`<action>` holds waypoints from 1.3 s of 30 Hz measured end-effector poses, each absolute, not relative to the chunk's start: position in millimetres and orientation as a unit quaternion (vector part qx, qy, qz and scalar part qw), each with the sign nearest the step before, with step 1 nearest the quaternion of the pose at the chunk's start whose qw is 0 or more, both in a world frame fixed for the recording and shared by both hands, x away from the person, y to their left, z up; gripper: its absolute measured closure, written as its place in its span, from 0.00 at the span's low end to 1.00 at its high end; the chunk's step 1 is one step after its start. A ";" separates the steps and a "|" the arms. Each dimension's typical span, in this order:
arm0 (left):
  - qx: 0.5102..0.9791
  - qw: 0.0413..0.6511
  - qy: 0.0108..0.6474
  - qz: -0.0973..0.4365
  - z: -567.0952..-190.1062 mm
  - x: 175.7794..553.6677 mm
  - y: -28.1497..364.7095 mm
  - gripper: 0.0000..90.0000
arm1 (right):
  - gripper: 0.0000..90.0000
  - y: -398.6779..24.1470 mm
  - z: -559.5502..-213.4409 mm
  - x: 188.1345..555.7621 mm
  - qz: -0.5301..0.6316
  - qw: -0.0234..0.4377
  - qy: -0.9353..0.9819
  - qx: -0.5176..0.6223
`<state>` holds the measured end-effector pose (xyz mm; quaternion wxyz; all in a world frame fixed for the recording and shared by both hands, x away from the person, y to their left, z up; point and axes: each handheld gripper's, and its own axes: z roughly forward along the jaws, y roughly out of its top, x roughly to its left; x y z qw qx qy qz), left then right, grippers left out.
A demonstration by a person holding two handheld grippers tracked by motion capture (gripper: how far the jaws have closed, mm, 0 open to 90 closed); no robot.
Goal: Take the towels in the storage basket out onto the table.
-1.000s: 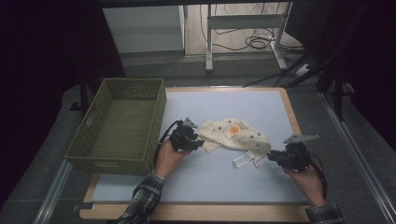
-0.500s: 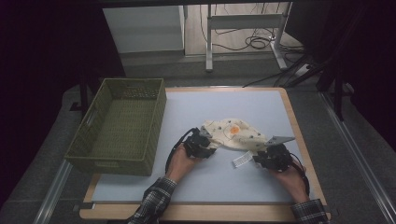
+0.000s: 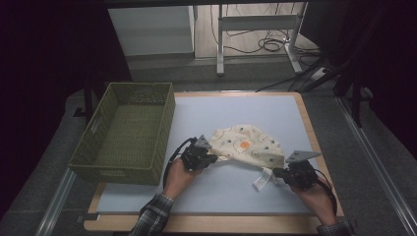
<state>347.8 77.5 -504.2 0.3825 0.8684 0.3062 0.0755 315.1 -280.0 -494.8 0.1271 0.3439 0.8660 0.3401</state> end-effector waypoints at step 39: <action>0.845 0.370 0.368 0.116 -539.7 302.8 98.2 0.22 | 0.79 -310.2 -486.0 313.2 0.355 0.152 0.842 0.377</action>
